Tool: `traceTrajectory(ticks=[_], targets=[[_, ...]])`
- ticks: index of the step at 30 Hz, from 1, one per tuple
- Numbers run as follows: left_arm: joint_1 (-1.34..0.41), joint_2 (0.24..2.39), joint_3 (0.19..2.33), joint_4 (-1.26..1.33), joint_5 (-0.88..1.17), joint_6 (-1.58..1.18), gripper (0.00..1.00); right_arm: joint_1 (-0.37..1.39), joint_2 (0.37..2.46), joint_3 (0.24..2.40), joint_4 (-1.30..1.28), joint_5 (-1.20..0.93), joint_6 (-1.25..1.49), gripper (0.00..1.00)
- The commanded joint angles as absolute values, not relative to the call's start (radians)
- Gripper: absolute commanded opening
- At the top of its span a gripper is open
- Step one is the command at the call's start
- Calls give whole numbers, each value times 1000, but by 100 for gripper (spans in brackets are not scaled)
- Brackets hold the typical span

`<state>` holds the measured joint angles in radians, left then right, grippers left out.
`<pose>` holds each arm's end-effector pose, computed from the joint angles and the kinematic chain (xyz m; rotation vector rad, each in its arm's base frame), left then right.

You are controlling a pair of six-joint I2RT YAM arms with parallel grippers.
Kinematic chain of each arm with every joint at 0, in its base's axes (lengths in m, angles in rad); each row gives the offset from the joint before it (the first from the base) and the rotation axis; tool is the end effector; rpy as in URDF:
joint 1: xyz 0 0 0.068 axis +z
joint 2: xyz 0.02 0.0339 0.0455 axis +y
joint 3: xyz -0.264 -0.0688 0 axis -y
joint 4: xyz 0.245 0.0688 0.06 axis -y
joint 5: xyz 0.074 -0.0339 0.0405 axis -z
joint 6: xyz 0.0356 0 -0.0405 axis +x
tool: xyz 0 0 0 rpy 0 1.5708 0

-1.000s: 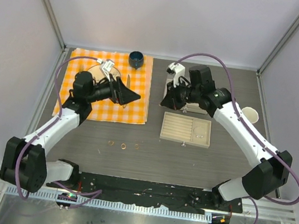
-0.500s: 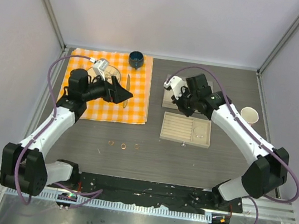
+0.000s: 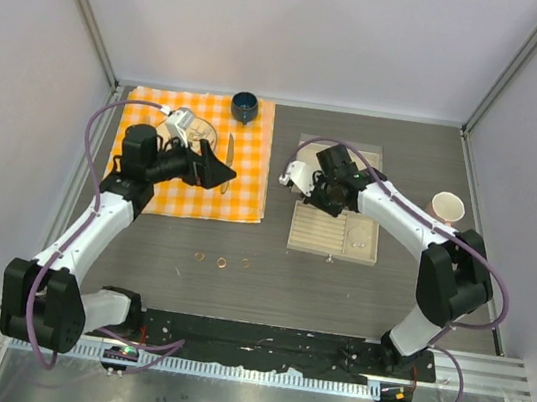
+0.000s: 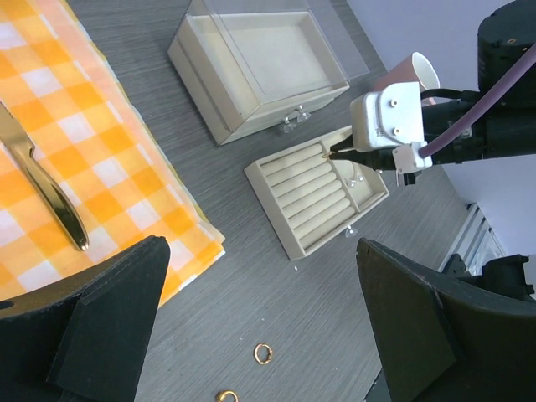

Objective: Organize the mixed jewelry

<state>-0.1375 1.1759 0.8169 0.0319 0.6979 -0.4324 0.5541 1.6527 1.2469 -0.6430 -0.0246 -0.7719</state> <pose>0.2592 -0.0590 0.2947 0.2099 1.9429 -1.0412 0.2929 0.1823 0.2400 -1.6192 2.0595 -0.0440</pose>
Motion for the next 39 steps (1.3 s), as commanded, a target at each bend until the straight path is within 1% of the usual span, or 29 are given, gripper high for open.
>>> traceTrajectory(ticks=[1,17,29,39], targets=[[-127,1160,854,37,692,-408,100,554,1675,1247,-574,-12,-847,1],[-118,1192,853,58,696,-417,100,601,1766,1227,-508,-3,-888,1],[-113,1192,850,64,707,-423,100,623,1789,1218,-486,44,-900,1],[-107,1193,848,71,715,-433,100,626,1796,1209,-480,43,-907,1]])
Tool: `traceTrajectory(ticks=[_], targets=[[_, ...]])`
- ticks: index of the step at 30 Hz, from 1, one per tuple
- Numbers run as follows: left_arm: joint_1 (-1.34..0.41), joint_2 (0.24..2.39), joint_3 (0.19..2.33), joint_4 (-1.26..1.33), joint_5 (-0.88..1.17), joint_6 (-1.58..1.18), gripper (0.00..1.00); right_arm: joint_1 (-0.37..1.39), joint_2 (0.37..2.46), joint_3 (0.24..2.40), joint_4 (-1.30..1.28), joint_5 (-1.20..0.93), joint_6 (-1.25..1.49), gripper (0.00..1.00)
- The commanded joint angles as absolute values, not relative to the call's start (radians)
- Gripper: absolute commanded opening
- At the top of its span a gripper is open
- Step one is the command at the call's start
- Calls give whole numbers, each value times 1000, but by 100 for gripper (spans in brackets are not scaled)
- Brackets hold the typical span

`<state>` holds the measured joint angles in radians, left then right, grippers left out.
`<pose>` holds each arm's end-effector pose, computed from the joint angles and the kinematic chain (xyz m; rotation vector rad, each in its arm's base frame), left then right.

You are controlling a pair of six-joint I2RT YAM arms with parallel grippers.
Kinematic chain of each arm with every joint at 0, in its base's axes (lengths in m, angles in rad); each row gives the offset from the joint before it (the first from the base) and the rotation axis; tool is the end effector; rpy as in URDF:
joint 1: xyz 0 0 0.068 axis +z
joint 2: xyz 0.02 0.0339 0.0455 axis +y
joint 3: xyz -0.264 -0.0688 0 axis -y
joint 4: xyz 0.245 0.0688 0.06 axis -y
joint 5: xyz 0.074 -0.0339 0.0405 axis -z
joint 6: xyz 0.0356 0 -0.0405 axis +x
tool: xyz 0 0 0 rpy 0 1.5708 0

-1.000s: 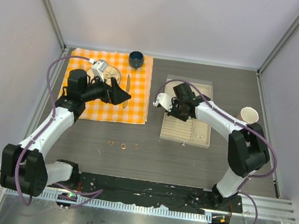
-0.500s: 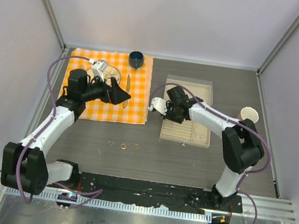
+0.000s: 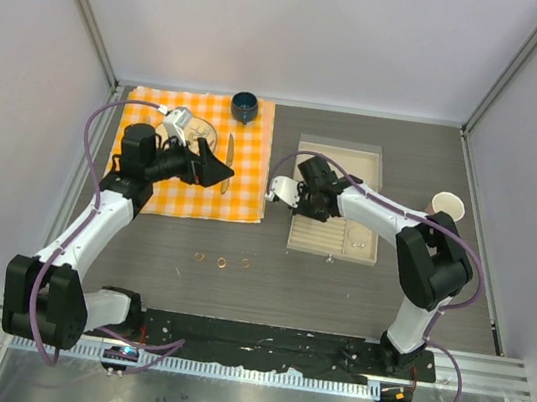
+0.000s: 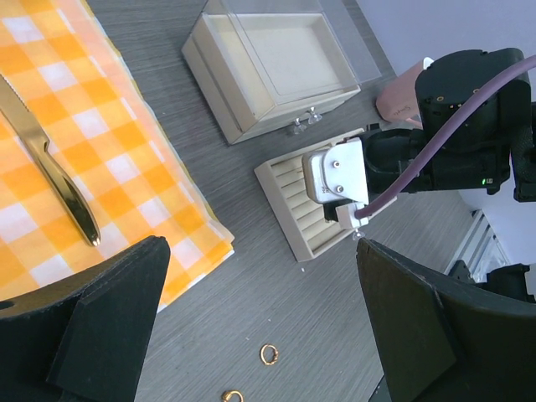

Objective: Organize the mixed jewelry

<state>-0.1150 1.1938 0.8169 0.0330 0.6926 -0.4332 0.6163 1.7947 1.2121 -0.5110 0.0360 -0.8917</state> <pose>0.2638 -0.0534 0.2904 0.1761 1.9576 -1.0248 0.2998 0.2108 0.1889 -1.8196 1.9547 -0.1368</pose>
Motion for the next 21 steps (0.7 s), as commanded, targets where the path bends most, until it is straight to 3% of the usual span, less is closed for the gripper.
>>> traceTrajectory(ticks=[1,21], targets=[[-106,1193,848,71,713,-433,100,629,1798,1206,-480,43,-907,1],[-100,1201,845,77,721,-440,100,638,1815,1190,-460,34,-907,1]])
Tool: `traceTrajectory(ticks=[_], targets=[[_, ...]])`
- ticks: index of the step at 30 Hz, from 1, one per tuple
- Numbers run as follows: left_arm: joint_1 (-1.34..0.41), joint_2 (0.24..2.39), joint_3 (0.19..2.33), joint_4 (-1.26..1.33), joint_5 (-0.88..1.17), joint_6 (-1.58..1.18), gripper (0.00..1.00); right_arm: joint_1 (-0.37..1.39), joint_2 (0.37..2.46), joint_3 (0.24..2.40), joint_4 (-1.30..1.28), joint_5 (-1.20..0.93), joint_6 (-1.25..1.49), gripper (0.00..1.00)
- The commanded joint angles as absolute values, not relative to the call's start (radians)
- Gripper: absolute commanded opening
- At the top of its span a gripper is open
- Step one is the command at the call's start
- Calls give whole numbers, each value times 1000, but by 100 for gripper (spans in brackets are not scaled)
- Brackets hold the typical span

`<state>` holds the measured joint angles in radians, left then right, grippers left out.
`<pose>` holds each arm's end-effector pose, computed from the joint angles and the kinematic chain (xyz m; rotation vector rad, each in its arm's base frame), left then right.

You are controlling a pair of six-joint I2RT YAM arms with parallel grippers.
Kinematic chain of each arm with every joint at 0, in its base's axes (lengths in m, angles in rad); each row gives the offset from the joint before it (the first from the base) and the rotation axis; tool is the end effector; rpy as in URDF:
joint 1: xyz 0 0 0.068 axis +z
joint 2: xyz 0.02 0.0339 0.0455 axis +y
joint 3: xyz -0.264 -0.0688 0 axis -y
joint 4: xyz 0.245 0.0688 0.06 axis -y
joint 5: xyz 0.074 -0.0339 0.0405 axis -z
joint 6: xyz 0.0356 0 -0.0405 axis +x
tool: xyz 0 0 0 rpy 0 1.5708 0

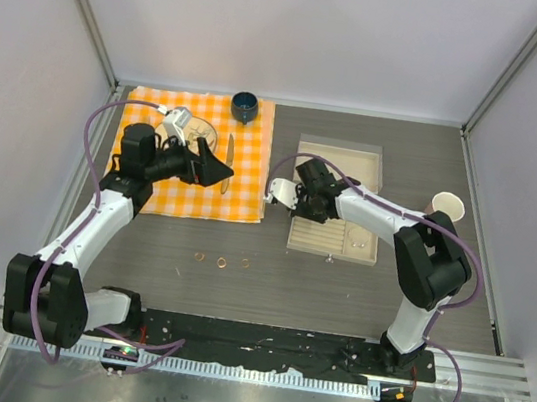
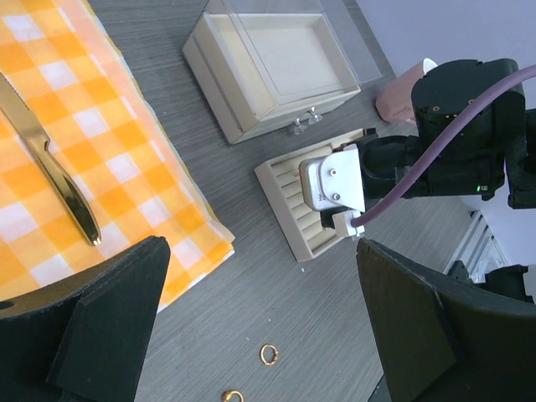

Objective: Organize the mixed jewelry

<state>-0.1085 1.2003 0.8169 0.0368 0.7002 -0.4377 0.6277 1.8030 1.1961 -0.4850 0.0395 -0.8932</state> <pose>0.2652 -0.0520 0.2892 0.1697 1.9603 -1.0311 0.2976 0.2142 0.1827 -1.8301 1.9424 -0.1385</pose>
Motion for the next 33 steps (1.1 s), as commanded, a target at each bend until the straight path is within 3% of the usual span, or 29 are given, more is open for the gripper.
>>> traceTrajectory(ticks=[1,33], targets=[[-100,1200,845,78,721,-442,100,638,1815,1189,-460,34,-908,1],[-91,1203,842,89,733,-453,100,663,1770,1160,-466,38,-900,1]])
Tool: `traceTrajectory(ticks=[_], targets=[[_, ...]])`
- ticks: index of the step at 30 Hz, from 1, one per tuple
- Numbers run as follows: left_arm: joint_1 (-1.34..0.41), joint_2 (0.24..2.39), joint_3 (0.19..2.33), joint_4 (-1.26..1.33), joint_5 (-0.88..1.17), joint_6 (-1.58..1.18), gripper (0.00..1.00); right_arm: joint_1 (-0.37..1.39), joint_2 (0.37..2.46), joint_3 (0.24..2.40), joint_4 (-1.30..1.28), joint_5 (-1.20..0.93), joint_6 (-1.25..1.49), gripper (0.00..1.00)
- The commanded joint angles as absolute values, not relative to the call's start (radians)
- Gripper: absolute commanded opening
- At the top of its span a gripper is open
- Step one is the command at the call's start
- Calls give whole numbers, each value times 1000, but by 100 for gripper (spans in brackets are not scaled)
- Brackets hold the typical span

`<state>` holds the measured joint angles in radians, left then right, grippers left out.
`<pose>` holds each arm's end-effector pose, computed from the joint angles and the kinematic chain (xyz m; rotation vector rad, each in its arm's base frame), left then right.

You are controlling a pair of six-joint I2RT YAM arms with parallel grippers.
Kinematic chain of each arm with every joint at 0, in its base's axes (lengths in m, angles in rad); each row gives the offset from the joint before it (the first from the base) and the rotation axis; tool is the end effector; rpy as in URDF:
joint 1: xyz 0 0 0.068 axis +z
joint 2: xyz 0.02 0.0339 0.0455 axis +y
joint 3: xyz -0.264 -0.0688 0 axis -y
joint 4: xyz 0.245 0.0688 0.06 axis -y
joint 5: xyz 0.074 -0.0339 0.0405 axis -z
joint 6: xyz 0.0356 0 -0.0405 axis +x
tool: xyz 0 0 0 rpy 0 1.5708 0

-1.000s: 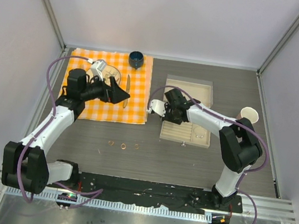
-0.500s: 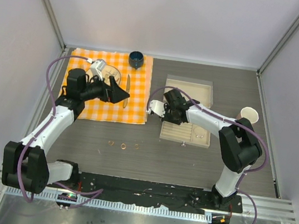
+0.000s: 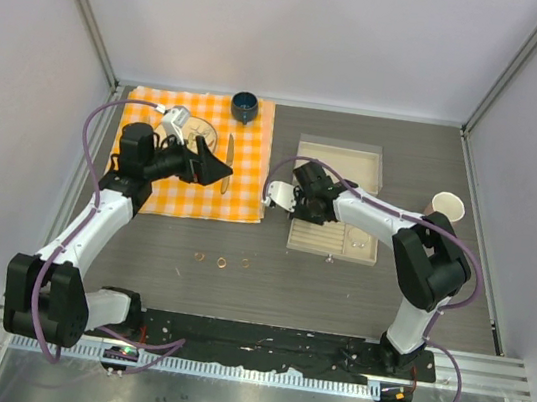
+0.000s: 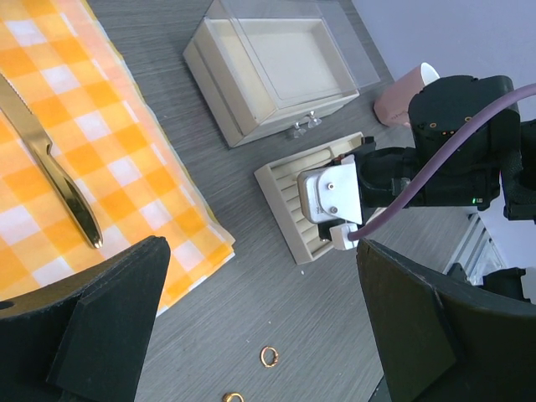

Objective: Organize the mixed jewelry

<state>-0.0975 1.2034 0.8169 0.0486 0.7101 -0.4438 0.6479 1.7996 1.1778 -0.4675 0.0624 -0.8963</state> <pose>0.2665 -0.0494 0.2896 0.1639 1.9520 -1.0358 0.2921 0.2183 0.1796 -1.8458 1.9248 -0.1637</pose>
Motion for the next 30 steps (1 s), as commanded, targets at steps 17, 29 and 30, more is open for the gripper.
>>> traceTrajectory(ticks=[17,29,30], targets=[[-89,1201,839,95,738,-457,100,673,1753,1141,-471,43,-894,1],[-84,1206,838,101,747,-466,100,678,1743,1140,-471,49,-891,1],[-84,1207,836,103,750,-469,100,677,1741,1140,-472,49,-891,1]])
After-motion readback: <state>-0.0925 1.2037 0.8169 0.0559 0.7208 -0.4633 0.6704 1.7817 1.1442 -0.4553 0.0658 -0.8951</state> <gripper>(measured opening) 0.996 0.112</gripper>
